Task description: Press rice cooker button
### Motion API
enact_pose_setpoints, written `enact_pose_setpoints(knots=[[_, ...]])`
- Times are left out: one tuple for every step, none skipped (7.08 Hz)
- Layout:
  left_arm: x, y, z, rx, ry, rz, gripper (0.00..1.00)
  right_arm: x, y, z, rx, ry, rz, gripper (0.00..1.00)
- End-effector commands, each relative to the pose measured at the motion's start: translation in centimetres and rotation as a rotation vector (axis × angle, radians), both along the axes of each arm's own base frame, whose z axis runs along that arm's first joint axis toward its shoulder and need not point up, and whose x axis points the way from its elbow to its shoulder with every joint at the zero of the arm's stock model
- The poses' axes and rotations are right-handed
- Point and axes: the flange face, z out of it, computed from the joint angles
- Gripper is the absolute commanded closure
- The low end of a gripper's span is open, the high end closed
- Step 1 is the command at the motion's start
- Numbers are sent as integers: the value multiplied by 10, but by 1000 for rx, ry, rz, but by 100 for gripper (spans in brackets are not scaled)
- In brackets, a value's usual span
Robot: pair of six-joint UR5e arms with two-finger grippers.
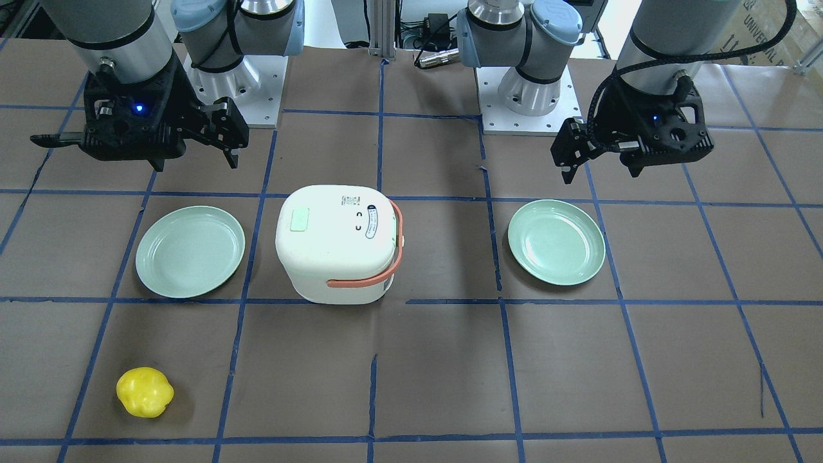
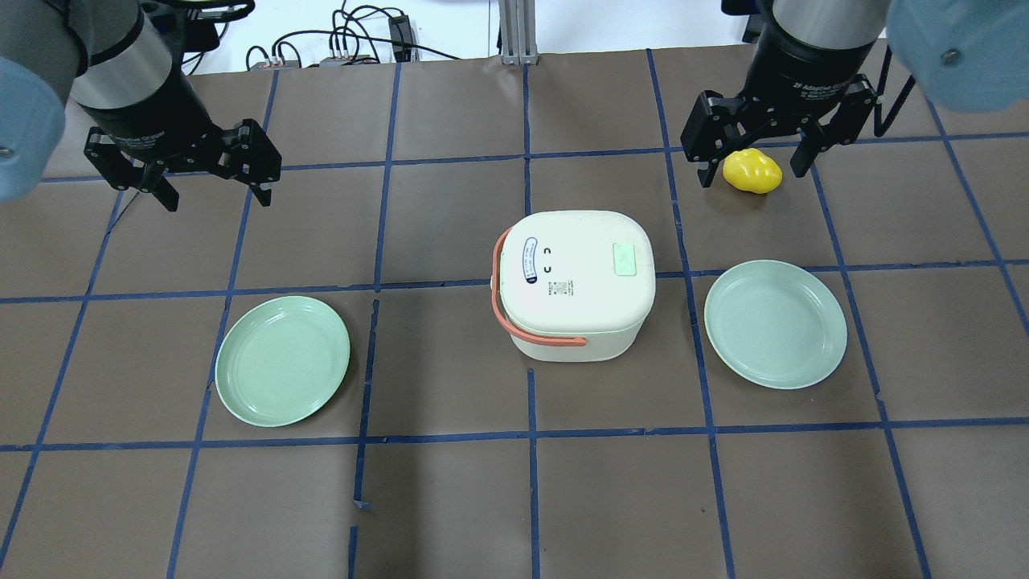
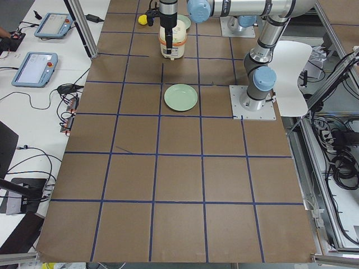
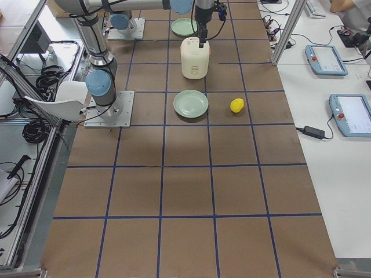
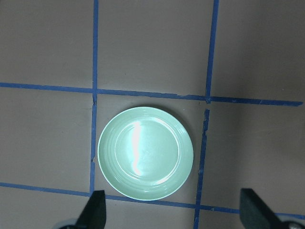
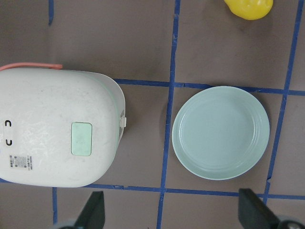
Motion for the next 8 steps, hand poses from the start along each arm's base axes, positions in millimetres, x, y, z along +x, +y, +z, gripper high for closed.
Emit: enact_pose_setpoints(knots=[[0, 0, 0, 0, 0, 0, 0, 0, 0, 0, -2, 2, -1, 0], [0, 0, 0, 0, 0, 0, 0, 0, 0, 0, 0, 1, -1, 0], [0, 0, 0, 0, 0, 0, 0, 0, 0, -1, 2, -2, -2, 0], [0, 0, 0, 0, 0, 0, 0, 0, -1, 0, -1, -4, -3, 0], [0, 0, 0, 0, 0, 0, 0, 1, -3, 1, -6, -7, -3, 3], [0, 0, 0, 0, 0, 0, 0, 1, -2, 1, -6, -5, -4, 4], [0, 0, 0, 0, 0, 0, 0, 0, -2, 1, -6, -4, -4, 2], [0, 0, 0, 0, 0, 0, 0, 0, -2, 2, -6, -2, -4, 1]])
